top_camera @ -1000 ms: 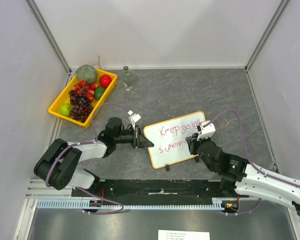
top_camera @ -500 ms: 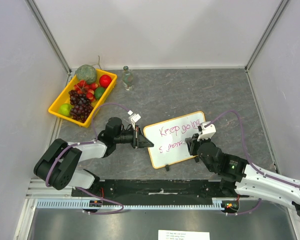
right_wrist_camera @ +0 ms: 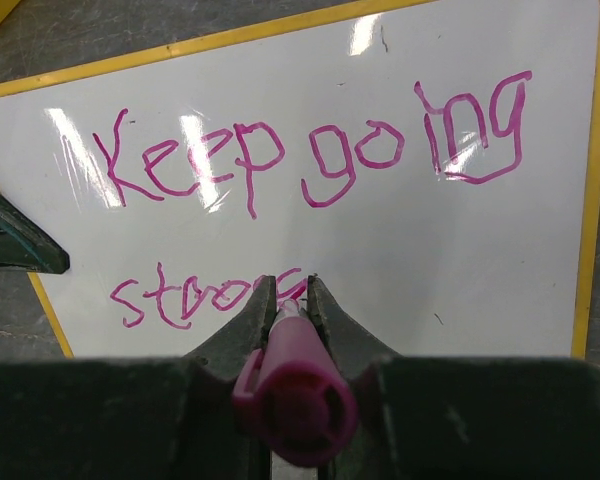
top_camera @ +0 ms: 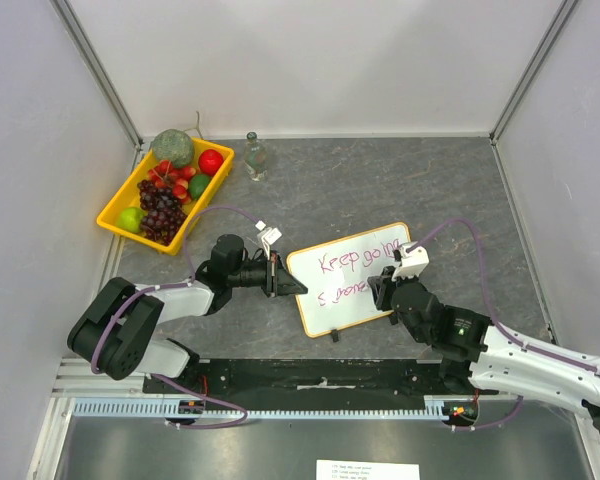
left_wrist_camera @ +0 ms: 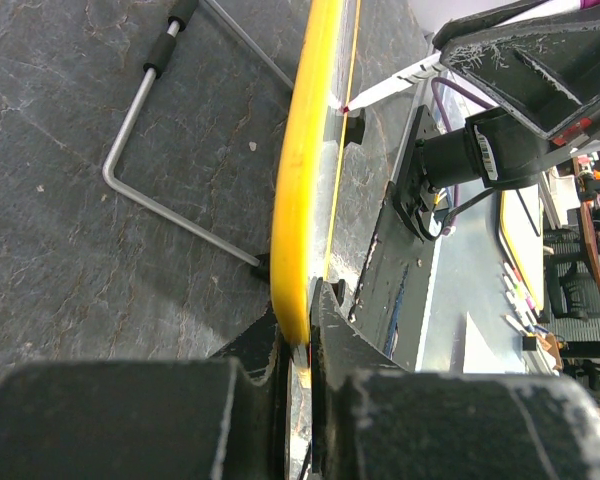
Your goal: Write a sentence on the whiteboard
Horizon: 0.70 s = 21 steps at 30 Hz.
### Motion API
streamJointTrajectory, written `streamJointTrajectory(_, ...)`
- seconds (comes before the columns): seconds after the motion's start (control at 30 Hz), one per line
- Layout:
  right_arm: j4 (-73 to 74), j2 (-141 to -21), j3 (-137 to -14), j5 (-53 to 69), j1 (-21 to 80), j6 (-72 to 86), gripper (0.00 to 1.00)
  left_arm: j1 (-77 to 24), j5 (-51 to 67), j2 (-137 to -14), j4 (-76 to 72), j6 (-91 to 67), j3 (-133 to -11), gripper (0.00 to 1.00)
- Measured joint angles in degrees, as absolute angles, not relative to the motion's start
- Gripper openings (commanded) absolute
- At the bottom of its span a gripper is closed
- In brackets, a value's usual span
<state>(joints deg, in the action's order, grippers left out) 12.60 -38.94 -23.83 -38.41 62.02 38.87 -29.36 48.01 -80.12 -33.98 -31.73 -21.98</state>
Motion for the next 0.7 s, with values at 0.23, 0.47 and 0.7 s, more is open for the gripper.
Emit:
streamJointTrajectory(0.23,13.4,-38.3,-23.8,-37.7,62.0,39.4,0.0,-29.4,47.7,-79.7,-33.6,-31.7,-22.0,0.02)
streamJointTrajectory(0.47,15.9,-30.7,-23.9,-35.4,62.0,36.8,0.0,-29.6,46.0,-77.1,-30.3,-30.8,-22.1,0.02)
streamJointTrajectory(0.7,12.0,-29.9,-25.8,-34.0,62.0,32.2,0.0,-27.3,46.1,-73.7,-24.2,-29.5,-22.2,0.02)
